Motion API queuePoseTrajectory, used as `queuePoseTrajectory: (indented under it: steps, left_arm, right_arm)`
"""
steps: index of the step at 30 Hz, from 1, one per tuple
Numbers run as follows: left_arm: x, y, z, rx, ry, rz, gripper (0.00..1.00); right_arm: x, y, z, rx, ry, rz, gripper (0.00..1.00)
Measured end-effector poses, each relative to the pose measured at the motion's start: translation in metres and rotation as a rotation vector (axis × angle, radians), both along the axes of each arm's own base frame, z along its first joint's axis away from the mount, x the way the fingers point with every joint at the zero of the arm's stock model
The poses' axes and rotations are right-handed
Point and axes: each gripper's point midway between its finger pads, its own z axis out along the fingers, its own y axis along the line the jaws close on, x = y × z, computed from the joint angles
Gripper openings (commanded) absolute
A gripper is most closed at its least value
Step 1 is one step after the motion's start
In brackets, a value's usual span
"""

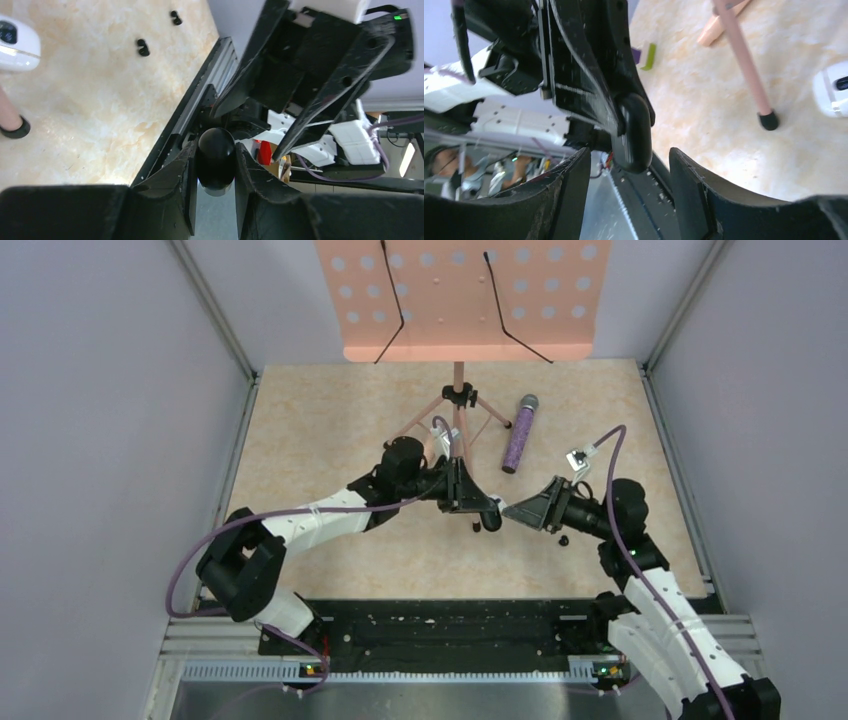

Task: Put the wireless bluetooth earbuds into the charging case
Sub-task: Pass from the left arm to the right

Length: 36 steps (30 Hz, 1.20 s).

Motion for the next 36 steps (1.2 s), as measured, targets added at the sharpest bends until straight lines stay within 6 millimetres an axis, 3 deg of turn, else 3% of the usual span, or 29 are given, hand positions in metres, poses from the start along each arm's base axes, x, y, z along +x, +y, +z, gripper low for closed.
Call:
queuePoseTrajectory:
  steps: [8,12,21,26,30,36]
  left_arm:
    - [0.000,-0.002,0.034,-0.120,-0.034,-0.026,0.00]
    - [-0.002,-0.004,0.043,-0.154,-0.035,-0.039,0.00]
    - [-0.004,-0.005,0.057,-0.207,-0.037,-0.047,0.00]
    - [-0.003,-0.004,0.056,-0.211,-0.027,-0.042,0.00]
    - [-0.003,-0.004,0.059,-0.225,-0.038,-0.042,0.00]
    - [-0.006,-0.005,0.063,-0.237,-0.037,-0.054,0.00]
  right_arm:
    - [-0.020,0.011,0.023,0.105,-0.033,0.135,0.56]
    - [-0.023,0.013,0.030,0.127,-0.046,0.165,0.50]
    - [-0.024,0.015,0.024,0.178,-0.008,0.180,0.34]
    - [-0.024,0.016,0.026,0.213,0.009,0.186,0.23]
    - [-0.024,0.017,0.030,0.233,0.015,0.184,0.35]
    - [-0.023,0.017,0.034,0.267,0.016,0.186,0.32]
